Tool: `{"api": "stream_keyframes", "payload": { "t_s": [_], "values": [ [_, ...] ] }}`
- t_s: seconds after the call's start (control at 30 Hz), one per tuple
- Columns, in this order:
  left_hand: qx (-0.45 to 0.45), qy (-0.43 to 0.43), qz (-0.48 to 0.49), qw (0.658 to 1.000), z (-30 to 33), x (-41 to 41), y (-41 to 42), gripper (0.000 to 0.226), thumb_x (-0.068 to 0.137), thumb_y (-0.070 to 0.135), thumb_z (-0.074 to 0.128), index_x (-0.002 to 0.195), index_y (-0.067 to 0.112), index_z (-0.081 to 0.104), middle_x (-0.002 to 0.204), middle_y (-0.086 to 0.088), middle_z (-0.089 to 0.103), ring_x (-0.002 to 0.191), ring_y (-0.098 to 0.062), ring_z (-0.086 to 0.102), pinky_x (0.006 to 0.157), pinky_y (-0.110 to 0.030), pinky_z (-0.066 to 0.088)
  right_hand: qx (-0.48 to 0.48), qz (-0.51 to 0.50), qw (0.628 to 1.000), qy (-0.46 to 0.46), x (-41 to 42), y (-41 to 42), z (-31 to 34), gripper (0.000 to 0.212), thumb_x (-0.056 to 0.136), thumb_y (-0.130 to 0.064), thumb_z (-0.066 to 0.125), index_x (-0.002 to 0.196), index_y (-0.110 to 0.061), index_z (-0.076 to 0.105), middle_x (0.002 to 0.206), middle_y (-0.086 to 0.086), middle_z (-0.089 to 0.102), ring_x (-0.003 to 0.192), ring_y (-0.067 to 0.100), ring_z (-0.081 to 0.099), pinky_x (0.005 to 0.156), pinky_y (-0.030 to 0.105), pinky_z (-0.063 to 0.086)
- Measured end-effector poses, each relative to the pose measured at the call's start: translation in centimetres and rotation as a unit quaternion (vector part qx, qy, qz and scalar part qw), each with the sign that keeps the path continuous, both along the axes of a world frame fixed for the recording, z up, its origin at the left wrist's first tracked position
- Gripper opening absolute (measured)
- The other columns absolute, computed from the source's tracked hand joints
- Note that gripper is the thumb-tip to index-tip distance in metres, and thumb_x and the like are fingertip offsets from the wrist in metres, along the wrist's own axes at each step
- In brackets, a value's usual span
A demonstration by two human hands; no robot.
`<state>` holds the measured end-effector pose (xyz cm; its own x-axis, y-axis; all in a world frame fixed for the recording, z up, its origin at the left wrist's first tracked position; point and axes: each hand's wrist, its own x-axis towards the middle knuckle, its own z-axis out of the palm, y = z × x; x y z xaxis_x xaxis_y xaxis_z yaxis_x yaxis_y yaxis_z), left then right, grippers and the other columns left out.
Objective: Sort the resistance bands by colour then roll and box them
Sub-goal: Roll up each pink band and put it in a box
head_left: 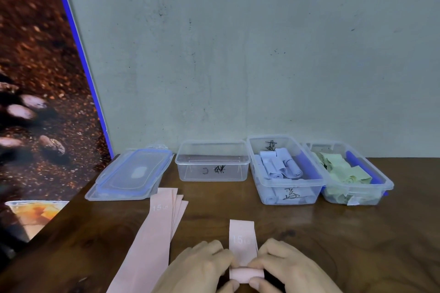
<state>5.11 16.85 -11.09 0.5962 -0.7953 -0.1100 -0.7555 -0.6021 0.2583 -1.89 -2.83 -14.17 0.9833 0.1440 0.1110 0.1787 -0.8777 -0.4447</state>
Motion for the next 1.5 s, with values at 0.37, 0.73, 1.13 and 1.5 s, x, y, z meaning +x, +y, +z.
{"api": "stream_keyframes", "payload": {
  "t_s": [0.37, 0.73, 1.13, 1.5],
  "values": [
    [-0.04, -0.002, 0.006, 0.999, -0.2, -0.1, 0.3, 0.031, 0.101, 0.048, 0.047, 0.128, 0.033, 0.051, 0.113, 0.01, 0.046, 0.105, -0.003, 0.042, 0.103, -0.023, 0.035, -0.007, -0.003, 1.0, -0.005, -1.0, -0.7, 0.1, 0.081, 0.08, -0.084, 0.007, 0.125, -0.041, 0.06, 0.12, -0.017, 0.043, 0.109, -0.008, 0.042, 0.098, 0.002, 0.028],
    [-0.101, -0.01, 0.051, 0.994, 0.3, -1.9, 0.9, 0.025, 0.095, 0.049, 0.057, 0.118, 0.039, 0.054, 0.098, 0.018, 0.047, 0.097, -0.003, 0.045, 0.088, -0.022, 0.043, -0.001, 0.013, 0.999, -0.039, -2.4, -0.7, 0.1, 0.028, 0.093, -0.058, 0.052, 0.112, -0.043, 0.064, 0.108, -0.025, 0.049, 0.103, -0.001, 0.05, 0.086, 0.019, 0.045],
    [-0.117, -0.002, 0.06, 0.991, -0.3, -2.0, 1.5, 0.026, 0.092, 0.048, 0.063, 0.116, 0.043, 0.055, 0.094, 0.019, 0.047, 0.087, 0.003, 0.045, 0.067, -0.013, 0.032, 0.031, -0.002, 0.999, -0.034, -3.0, -0.2, 0.3, 0.022, 0.097, -0.044, 0.062, 0.117, -0.04, 0.069, 0.108, -0.024, 0.052, 0.106, 0.0, 0.051, 0.089, 0.021, 0.045],
    [-0.139, 0.018, 0.062, 0.988, -0.6, -2.0, 1.7, 0.025, 0.094, 0.046, 0.061, 0.118, 0.04, 0.06, 0.095, 0.017, 0.05, 0.087, -0.001, 0.049, 0.073, -0.018, 0.043, 0.055, -0.003, 0.998, -0.04, -3.1, -0.4, 0.2, 0.015, 0.093, -0.042, 0.067, 0.106, -0.035, 0.069, 0.106, -0.02, 0.055, 0.102, 0.005, 0.054, 0.086, 0.024, 0.047]
  ]
}}
